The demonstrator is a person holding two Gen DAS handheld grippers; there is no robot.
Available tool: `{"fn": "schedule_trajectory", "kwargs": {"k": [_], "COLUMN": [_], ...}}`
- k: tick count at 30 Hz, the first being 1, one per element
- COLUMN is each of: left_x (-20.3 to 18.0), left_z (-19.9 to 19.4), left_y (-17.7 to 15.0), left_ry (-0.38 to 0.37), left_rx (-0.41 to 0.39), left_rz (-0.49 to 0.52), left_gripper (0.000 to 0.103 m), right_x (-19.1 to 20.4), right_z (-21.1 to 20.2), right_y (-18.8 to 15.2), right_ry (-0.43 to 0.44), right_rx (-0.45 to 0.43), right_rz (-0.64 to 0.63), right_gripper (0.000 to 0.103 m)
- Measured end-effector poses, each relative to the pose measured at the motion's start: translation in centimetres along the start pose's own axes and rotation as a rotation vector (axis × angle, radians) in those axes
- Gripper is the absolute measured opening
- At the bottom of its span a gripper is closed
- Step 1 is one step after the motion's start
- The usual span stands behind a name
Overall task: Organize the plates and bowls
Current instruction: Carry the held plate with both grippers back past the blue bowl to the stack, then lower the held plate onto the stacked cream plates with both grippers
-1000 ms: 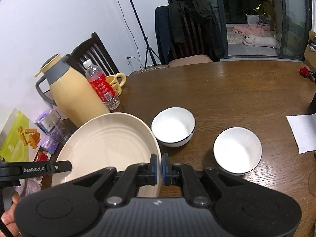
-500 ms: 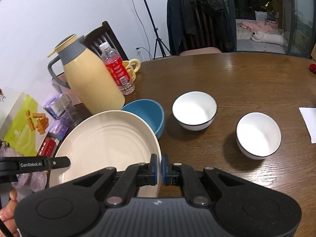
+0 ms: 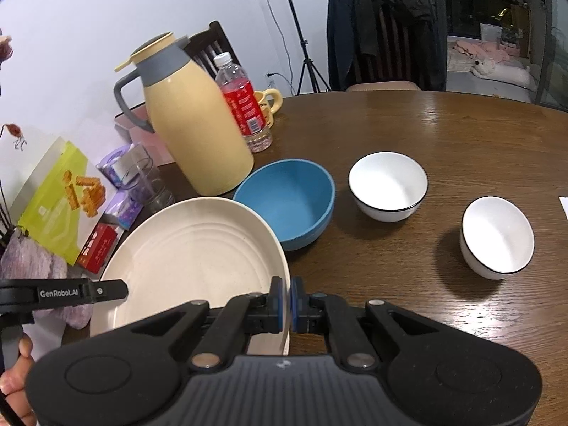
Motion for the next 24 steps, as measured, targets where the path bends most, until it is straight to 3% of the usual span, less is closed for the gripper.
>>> {"fn": "schedule_trajectory", "kwargs": {"k": [24], "left_x": [2.6], "left_z": [1.2], "left_y": [-1.5], "left_ry": [0.027], "left_rx": [0.020], "left_rz": [-0.045], "left_gripper": [0.018], "right_x": [2.0], "right_z": [3.0], "right_y": [-1.4], "right_ry": [0.012], "right_rx": [0.062], "right_rz": [-0.050], "right_gripper": [0.005]}}
Point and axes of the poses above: each gripper's, at about its wrist camera, not at the fingertips, and z roughly the way its jaws point, x to its left, y to its top, the point moved 1 cm from there along z, roughly the way its jaws point, and after that the axes turned 3 degrees about y, right-handed, at the moved point
